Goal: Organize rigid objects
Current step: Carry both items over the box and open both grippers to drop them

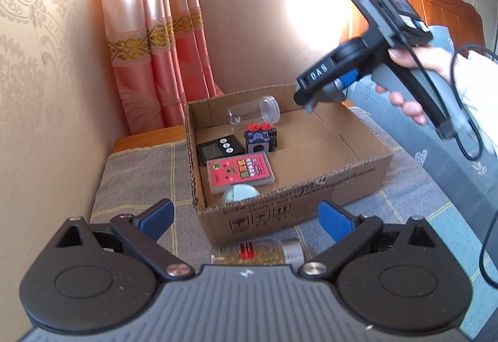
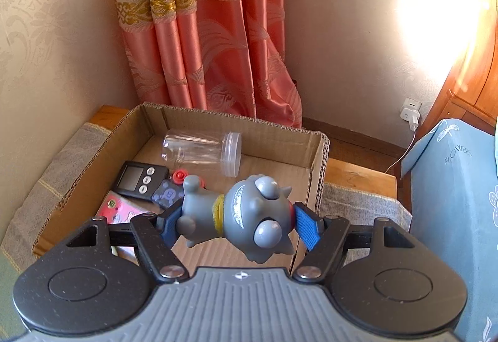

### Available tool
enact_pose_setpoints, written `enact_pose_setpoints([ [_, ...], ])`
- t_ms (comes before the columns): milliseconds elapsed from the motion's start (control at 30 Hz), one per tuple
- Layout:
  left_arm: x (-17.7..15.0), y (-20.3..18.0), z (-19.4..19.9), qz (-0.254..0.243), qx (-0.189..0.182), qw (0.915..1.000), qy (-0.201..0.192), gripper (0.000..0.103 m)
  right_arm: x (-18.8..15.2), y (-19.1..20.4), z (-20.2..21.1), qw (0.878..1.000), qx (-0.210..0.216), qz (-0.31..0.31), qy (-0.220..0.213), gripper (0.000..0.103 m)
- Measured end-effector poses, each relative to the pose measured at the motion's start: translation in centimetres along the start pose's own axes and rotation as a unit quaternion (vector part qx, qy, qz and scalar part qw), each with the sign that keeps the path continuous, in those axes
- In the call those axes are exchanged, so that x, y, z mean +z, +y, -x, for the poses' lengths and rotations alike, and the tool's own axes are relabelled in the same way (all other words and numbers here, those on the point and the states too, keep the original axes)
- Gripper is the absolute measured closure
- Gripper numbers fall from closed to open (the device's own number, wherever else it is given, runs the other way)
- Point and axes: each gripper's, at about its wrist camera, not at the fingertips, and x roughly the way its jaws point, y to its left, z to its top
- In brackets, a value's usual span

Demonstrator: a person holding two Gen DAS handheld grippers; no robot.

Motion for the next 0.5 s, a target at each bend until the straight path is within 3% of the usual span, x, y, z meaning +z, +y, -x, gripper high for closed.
enact_pose_setpoints([
  [33,-0.5,0.0,0.2,0.001,0.007,1.0000,0.002,0.004,0.4,-0.2,-0.4,1.000,-0.003,-0.011,-0.004,0.025],
  [133,-1.5,0.0,0.6,0.001,0.017,0.9998,0.008,0.004,0.9,-0.5,-1.0,0.999,-0.012,-0.031,-0.007,0.000],
  [500,-3.9,0.5,1.6,0.021,0.019,0.9993,0.024,0.004,-3.1,1.3,3.3,1.000,-0.019,-0.001,-0.013,0.000],
])
